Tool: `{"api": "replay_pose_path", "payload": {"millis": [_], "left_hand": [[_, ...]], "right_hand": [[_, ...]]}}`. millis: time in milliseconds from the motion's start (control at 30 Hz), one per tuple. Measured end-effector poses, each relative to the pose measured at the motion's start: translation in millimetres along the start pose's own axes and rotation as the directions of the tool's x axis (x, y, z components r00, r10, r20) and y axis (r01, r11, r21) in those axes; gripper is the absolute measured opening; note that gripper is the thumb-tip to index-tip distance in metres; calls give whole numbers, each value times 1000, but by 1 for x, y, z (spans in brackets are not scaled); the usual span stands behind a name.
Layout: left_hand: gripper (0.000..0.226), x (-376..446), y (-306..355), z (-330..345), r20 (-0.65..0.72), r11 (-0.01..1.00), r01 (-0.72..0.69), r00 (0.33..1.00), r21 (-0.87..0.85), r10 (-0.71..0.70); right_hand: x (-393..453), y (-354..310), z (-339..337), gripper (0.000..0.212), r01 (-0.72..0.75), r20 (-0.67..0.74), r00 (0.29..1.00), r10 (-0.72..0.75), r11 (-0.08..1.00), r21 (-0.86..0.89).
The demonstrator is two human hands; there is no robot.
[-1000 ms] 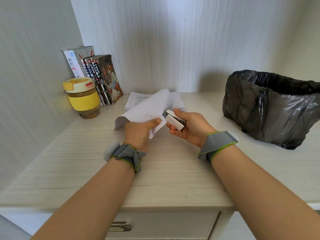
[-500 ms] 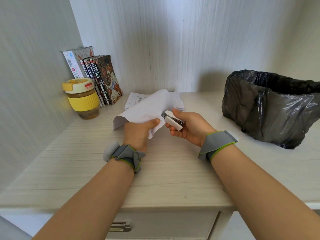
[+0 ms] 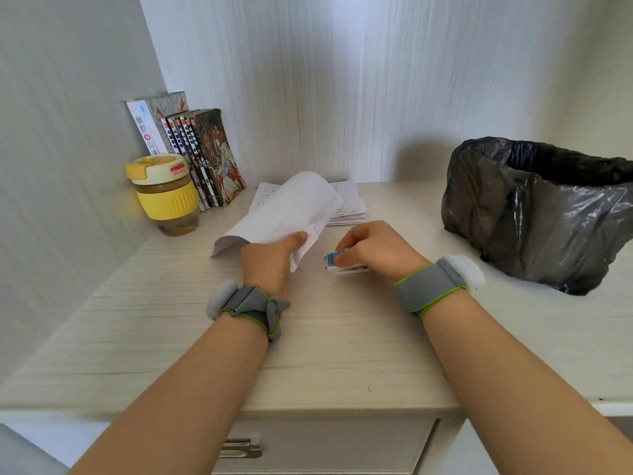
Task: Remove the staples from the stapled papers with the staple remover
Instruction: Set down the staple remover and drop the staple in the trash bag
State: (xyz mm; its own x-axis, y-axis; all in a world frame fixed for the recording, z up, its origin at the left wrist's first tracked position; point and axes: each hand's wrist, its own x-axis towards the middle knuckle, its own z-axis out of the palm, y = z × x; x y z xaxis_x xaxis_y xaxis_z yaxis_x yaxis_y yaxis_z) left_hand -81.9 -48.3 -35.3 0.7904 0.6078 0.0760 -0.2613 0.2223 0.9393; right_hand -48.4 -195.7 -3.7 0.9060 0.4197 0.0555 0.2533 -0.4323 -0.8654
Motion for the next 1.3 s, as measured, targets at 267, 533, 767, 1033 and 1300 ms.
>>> {"api": "replay_pose_path", "payload": {"millis": [267, 533, 767, 1033, 1300], "left_hand": [[36, -6, 2, 4, 115, 997, 33, 993, -75, -24], [42, -16, 9, 9, 210, 989, 64, 977, -130, -35], [49, -19, 10, 10, 246, 997, 56, 968, -48, -42], [45, -20, 10, 9, 274, 999, 42, 961, -35, -31], [41, -19, 9, 8, 285, 999, 33, 958, -20, -26]], "right_hand": [[1, 3, 2, 17, -19, 53, 998, 30, 983, -184], [2, -3, -1, 10, 45, -80, 997, -12, 900, 435], [-1, -4, 1, 10, -9, -14, 1000, 23, 791, 612], [0, -3, 2, 13, -4, -37, 999, 31, 816, 578], [0, -4, 6, 18, 12, -82, 996, 38, 841, 540]]}}
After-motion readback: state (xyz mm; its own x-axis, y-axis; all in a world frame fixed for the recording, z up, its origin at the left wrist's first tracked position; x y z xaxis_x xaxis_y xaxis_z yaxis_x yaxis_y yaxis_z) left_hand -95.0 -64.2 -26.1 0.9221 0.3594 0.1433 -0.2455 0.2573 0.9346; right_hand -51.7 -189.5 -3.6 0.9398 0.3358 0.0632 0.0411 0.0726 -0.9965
